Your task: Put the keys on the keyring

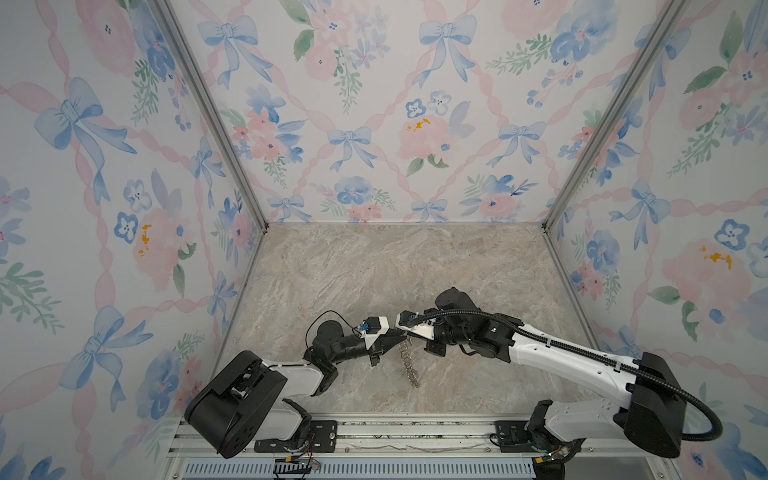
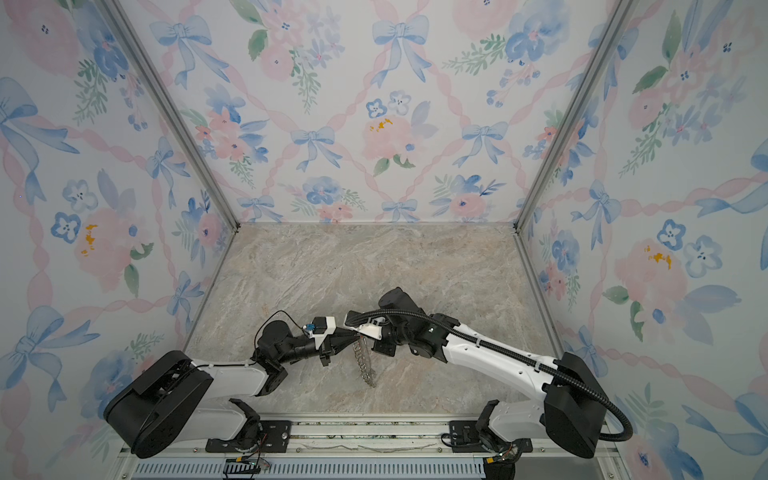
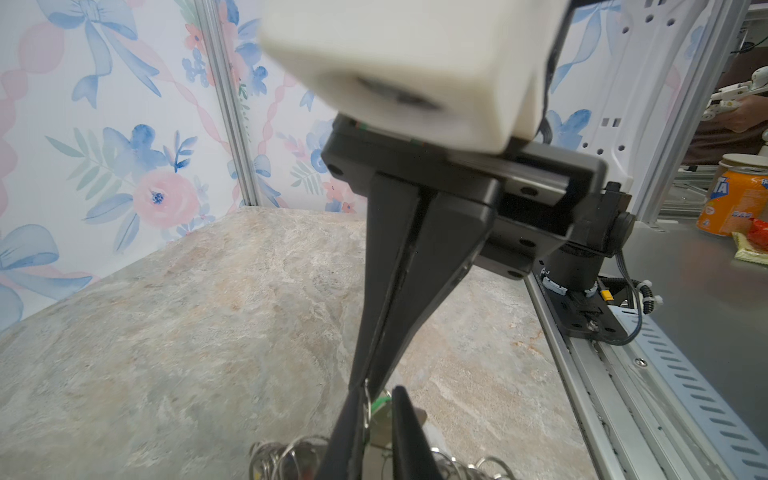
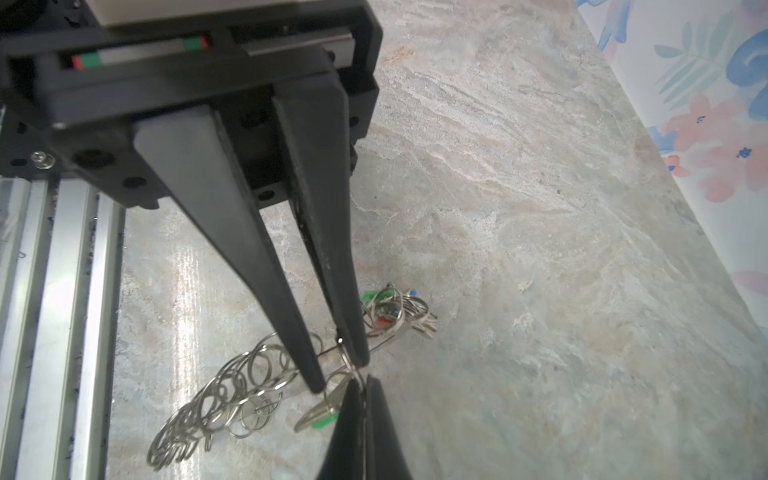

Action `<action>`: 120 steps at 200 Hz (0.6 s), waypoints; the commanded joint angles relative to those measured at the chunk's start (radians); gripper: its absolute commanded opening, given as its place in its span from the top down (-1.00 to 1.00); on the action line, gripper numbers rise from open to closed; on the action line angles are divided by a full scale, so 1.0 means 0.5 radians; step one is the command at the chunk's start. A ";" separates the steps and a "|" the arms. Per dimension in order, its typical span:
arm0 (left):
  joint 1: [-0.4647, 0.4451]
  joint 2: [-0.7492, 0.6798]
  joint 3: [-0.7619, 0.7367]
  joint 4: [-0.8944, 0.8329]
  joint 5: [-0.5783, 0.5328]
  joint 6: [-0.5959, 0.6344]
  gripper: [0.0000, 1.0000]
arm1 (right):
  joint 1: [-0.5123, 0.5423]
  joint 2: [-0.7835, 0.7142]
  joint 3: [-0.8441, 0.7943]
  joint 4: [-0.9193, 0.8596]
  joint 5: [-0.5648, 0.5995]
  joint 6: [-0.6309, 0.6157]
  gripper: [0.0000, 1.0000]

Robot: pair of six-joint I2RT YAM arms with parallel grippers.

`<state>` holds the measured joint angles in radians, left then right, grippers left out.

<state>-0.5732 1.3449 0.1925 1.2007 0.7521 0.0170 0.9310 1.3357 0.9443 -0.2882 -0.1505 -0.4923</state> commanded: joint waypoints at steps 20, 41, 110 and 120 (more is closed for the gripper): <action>0.005 0.020 0.021 -0.072 0.061 0.049 0.70 | 0.045 -0.029 0.057 -0.163 0.160 -0.060 1.00; 0.003 0.039 0.031 -0.072 0.067 0.047 0.68 | 0.073 -0.062 0.061 -0.141 0.156 -0.068 1.00; -0.007 0.071 0.047 -0.078 0.076 0.034 0.65 | 0.103 -0.073 0.046 -0.070 0.079 -0.063 1.00; -0.007 0.077 0.051 -0.078 0.073 0.025 0.69 | 0.106 -0.081 0.037 -0.054 0.056 -0.065 1.00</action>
<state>-0.5735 1.3685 0.1951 1.1721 0.7750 0.0265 0.9695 1.3262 0.9550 -0.3405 -0.0959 -0.5175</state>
